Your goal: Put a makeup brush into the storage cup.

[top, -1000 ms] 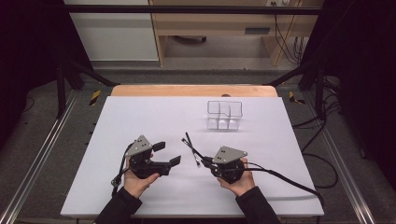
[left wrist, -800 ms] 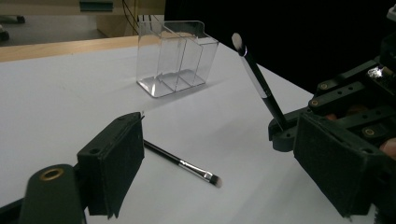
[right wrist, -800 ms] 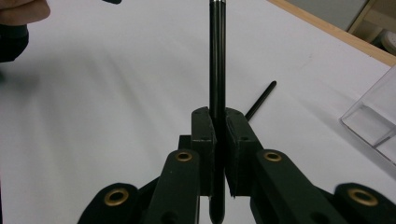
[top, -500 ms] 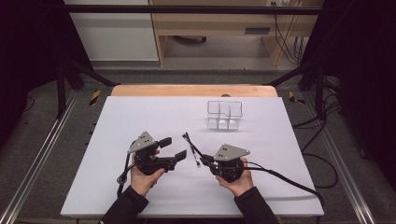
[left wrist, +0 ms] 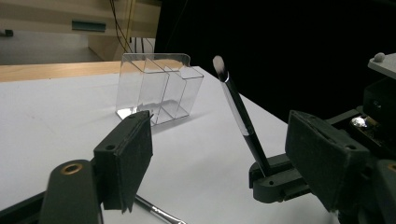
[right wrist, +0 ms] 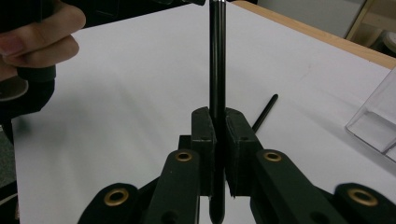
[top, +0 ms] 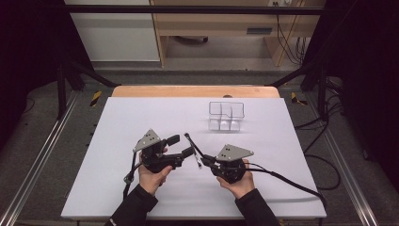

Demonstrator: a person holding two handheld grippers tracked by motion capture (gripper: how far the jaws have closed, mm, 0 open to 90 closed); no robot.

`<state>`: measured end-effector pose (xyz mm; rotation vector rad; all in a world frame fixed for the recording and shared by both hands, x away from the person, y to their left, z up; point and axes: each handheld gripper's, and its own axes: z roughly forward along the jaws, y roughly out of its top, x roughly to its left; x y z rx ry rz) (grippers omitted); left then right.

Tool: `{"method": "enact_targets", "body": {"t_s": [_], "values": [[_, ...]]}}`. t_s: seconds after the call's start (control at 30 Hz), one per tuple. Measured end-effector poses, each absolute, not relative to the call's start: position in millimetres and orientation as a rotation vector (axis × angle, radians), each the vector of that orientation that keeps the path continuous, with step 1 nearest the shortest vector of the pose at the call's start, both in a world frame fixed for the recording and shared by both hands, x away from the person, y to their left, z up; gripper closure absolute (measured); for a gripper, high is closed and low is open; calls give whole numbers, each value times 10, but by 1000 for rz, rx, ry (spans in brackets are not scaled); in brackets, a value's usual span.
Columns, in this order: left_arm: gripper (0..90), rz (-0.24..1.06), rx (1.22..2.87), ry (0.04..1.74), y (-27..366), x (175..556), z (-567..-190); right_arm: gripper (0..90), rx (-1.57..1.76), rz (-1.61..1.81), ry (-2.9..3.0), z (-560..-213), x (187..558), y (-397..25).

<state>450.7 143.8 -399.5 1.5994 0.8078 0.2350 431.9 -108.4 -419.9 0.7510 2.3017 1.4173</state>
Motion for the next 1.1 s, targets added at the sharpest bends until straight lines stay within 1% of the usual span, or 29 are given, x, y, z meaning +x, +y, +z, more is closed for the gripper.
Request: {"method": "enact_targets", "body": {"t_s": [0.27, 0.5, 0.83, 1.1], "values": [[289, 219, 1572, 813, 1384, 4518, -4004, 841, 774, 1442, 2289, -4203, 4323, -1073], [364, 205, 1560, 826, 1344, 4535, -4026, 841, 794, 1461, 2274, -4211, 4330, -1061], [510, 167, 1531, 853, 1325, 4553, -4036, 841, 826, 1485, 2255, -4225, 4346, -1041], [591, 154, 1516, 870, 1320, 4551, -4034, 841, 833, 1496, 2259, -4234, 4347, -1028]]}}
